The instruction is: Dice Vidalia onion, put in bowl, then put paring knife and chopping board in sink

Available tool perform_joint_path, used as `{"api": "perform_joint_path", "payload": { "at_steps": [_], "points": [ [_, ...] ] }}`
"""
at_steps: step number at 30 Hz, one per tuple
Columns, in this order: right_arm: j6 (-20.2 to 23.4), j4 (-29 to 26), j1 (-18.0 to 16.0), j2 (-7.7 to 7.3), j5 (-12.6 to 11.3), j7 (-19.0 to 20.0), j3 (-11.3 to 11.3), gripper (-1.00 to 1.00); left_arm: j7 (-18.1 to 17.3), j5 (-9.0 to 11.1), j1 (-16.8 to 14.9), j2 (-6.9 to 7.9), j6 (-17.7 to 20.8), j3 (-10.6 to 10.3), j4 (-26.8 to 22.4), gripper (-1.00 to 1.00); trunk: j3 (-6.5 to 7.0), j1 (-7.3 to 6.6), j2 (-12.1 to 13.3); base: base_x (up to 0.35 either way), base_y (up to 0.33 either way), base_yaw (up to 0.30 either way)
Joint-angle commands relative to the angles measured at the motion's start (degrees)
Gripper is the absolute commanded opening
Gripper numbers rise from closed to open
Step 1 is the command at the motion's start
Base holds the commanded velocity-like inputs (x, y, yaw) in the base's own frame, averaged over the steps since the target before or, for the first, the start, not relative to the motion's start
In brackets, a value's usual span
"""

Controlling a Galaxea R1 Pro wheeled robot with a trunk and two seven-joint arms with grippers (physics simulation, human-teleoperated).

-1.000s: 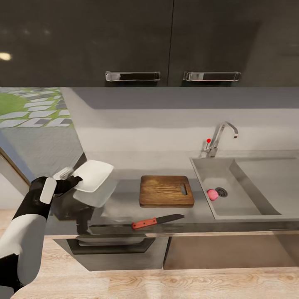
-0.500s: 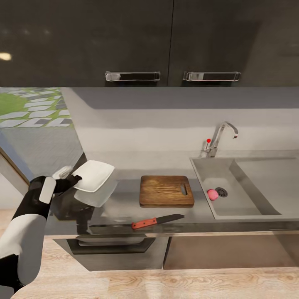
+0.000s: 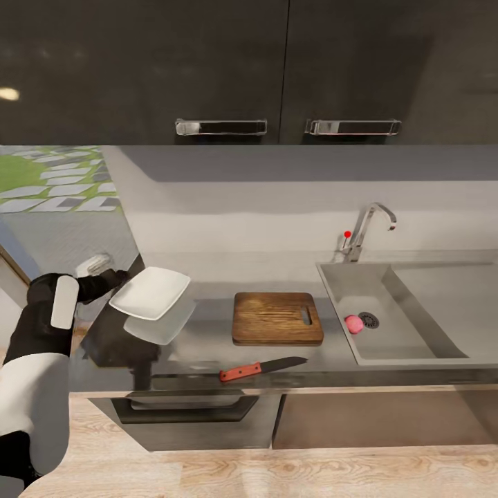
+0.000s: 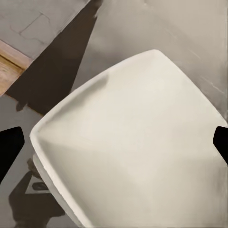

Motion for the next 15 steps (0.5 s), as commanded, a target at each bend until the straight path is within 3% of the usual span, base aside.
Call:
{"api": "perform_joint_path", "payload": {
  "at_steps": [1,10,13,15],
  "points": [
    [-0.2,0.0,0.0,0.02,-0.6,-0.2,0.5,1.00,0.5,0.5,0.0,-0.05,0.7,0.0,-0.8,1.00,-0.11,0.04,-0.1,0.000,0.000,0.000],
    [-0.2,0.0,0.0,0.02,-0.6,-0.2,0.5,1.00,0.3,0.5,0.0,-1.31,1.5,-0.5,-2.0,1.00,-0.11,0.04,-0.1,-0.004,0.000,0.000],
    [-0.7,-0.4,0.0,0.02,-0.6,-0.2,0.5,1.00,0.3,0.5,0.0,-1.55,1.5,-2.6,-2.0,1.00,-0.11,0.04,-0.1,-0.156,0.000,0.000],
    [-2.4,-0.6,0.0,0.02,-0.5,-0.2,0.5,1.00,0.3,0.5,0.0,-1.62,1.5,-5.5,-2.0,1.00,-0.11,0.04,-0.1,-0.269,0.000,0.000]
  ]
}}
